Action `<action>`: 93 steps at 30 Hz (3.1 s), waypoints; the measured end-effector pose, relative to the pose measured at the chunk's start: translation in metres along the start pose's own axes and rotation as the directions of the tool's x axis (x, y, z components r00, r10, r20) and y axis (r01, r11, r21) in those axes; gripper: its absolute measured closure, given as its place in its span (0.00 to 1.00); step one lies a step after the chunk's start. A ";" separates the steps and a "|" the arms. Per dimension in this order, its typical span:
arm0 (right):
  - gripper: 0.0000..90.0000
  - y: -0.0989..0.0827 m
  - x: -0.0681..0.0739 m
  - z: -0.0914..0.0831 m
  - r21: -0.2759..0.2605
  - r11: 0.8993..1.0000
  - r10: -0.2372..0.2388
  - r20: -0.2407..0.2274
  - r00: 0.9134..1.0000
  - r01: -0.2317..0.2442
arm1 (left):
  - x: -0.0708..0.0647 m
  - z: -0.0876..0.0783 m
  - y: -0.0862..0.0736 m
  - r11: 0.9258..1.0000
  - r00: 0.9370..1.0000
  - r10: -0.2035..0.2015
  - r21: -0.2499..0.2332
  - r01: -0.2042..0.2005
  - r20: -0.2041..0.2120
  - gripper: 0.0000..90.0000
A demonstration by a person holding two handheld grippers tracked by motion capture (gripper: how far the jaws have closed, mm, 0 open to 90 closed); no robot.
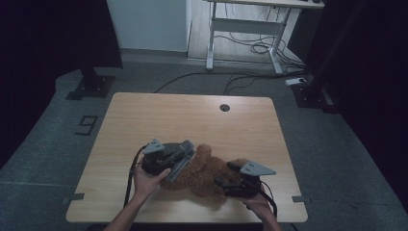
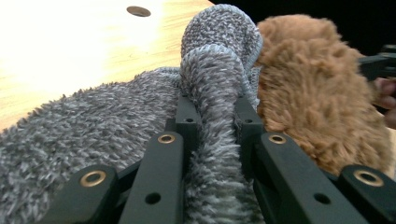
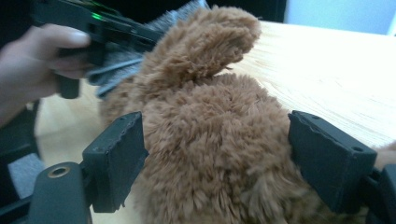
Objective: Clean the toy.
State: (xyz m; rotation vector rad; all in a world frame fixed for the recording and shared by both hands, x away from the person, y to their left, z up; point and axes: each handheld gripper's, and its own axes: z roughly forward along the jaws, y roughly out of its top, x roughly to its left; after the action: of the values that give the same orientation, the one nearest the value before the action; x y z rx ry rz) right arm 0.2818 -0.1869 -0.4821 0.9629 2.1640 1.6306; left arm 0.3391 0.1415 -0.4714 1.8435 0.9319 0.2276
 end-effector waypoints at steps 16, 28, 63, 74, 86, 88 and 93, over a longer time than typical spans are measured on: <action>0.13 -0.033 0.003 0.013 0.158 0.987 -0.045 0.077 0.996 0.033 | -0.001 -0.005 -0.010 1.000 1.000 0.001 -0.014 -0.001 0.019 0.86; 0.56 -0.018 -0.003 0.058 0.099 0.982 -0.169 0.099 0.981 0.160 | -0.002 0.000 -0.002 0.999 1.000 -0.005 -0.043 0.006 0.026 0.86; 0.27 -0.038 -0.023 0.028 -0.054 0.985 -0.154 0.155 0.976 0.164 | -0.058 0.008 0.059 0.988 0.988 0.125 -0.101 -0.116 0.091 0.83; 0.45 -0.038 -0.021 0.039 -0.005 0.989 -0.146 0.178 0.973 0.149 | -0.094 0.088 0.065 0.979 0.979 0.165 0.098 -0.177 0.121 0.83; 0.71 -0.040 -0.019 0.046 0.066 0.987 -0.157 0.234 0.959 0.145 | -0.076 0.062 0.046 0.980 0.982 0.185 0.060 -0.187 0.037 0.83; 0.74 -0.041 -0.020 0.046 0.075 0.988 -0.151 0.230 0.961 0.138 | -0.069 0.051 0.042 0.983 0.983 0.181 0.040 -0.182 0.020 0.83; 0.75 -0.042 -0.021 0.046 0.073 0.990 -0.134 0.232 0.964 0.120 | -0.050 0.019 0.037 0.986 0.985 0.168 -0.009 -0.169 -0.038 0.83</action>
State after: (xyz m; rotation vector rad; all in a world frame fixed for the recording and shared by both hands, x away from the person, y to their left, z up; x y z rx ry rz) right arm 0.3093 -0.1723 -0.5400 0.9593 2.0752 1.3284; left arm 0.3333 0.0866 -0.4365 1.9140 0.7980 0.3721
